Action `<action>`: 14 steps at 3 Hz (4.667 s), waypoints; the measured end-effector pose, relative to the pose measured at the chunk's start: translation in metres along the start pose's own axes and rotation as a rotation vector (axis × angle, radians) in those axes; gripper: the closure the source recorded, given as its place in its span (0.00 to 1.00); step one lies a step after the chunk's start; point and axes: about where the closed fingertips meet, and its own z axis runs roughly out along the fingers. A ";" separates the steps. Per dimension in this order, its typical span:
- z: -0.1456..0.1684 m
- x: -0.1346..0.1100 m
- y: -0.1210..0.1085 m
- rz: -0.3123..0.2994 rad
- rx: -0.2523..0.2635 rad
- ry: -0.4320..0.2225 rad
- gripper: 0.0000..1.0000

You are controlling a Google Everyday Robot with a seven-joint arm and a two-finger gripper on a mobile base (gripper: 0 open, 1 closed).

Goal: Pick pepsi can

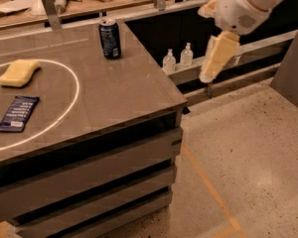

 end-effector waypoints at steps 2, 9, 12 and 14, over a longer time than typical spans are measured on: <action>0.059 -0.082 -0.094 -0.012 0.125 -0.317 0.00; 0.241 -0.184 -0.187 0.365 0.047 -0.793 0.33; 0.198 -0.194 -0.172 0.288 -0.047 -0.928 1.00; 0.162 -0.208 -0.141 0.134 -0.115 -0.926 1.00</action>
Offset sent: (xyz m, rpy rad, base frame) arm 0.1581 0.1325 0.0315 0.5146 -0.2208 0.0967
